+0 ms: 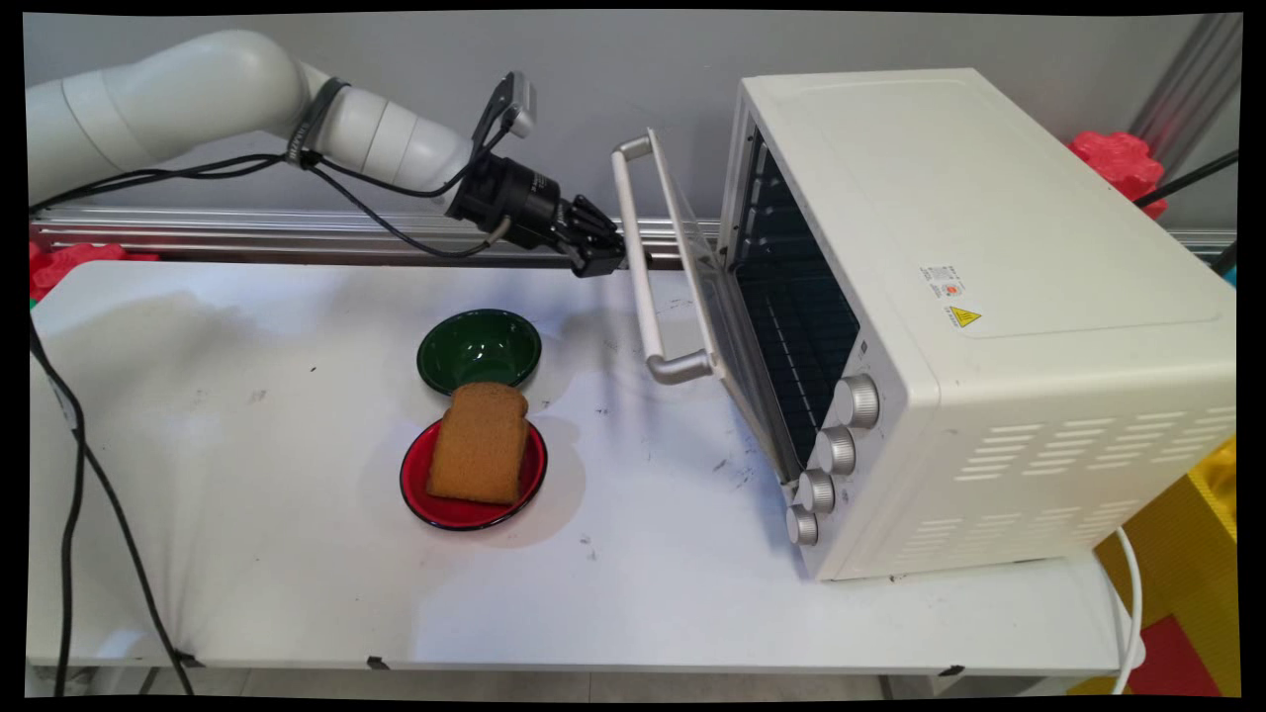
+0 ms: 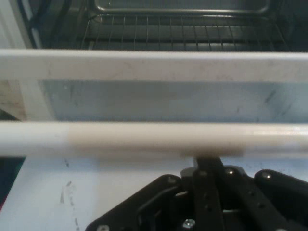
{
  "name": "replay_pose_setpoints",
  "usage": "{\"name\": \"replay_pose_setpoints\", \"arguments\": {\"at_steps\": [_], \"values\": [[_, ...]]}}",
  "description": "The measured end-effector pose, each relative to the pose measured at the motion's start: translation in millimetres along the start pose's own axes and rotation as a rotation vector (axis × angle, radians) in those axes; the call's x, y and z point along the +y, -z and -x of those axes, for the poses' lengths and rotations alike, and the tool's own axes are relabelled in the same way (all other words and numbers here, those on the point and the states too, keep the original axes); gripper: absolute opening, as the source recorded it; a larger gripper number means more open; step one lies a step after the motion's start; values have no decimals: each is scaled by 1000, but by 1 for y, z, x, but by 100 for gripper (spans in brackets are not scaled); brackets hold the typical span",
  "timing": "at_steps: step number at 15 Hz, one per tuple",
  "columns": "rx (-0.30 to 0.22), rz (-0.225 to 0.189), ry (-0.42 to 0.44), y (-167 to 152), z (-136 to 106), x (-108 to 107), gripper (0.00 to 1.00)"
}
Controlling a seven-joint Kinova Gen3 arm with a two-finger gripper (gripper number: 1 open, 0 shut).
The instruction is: Close the oven
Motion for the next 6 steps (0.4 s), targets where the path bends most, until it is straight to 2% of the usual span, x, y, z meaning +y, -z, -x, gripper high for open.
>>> {"name": "replay_pose_setpoints", "arguments": {"at_steps": [6], "values": [[15, 2, 0, -8, -9, 0, 0]]}}
